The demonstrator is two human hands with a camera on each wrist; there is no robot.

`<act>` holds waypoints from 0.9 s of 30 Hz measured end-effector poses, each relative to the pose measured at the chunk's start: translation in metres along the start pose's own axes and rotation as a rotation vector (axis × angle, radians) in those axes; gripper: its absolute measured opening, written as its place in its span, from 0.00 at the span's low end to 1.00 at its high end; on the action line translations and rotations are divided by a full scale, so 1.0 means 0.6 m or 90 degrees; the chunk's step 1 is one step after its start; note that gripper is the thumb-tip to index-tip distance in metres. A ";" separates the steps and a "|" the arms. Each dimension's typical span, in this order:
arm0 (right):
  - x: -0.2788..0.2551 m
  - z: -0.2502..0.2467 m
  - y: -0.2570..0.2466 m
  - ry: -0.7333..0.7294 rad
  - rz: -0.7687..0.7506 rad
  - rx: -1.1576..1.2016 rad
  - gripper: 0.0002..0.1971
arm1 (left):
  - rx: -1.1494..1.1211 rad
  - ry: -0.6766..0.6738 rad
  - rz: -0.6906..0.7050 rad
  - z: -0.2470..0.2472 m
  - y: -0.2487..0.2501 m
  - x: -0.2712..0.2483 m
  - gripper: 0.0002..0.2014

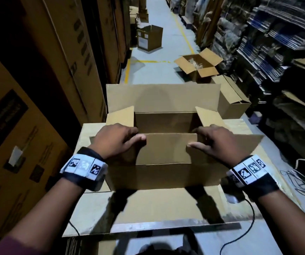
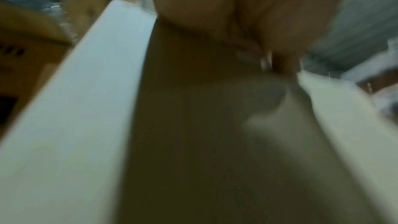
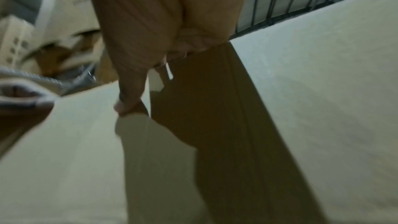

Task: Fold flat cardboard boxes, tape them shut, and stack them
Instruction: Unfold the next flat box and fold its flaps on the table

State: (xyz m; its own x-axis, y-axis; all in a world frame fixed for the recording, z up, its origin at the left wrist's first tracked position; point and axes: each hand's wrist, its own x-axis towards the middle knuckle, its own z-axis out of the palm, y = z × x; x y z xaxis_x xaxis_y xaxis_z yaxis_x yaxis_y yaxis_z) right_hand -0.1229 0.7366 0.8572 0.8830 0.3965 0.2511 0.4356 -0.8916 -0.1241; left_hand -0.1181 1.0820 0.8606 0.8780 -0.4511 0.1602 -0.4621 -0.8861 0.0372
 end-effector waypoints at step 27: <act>0.004 0.158 0.101 -0.415 0.001 -0.001 0.53 | -0.008 -0.258 -0.123 0.168 0.113 0.053 0.30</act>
State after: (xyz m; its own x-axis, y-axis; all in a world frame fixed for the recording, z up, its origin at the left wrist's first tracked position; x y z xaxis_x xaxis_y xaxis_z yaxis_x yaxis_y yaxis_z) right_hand -0.0776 0.7043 0.7594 0.8087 0.4464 -0.3832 0.4343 -0.8923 -0.1228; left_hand -0.1090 0.9968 0.7688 0.9252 -0.2857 -0.2497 -0.2848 -0.9577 0.0403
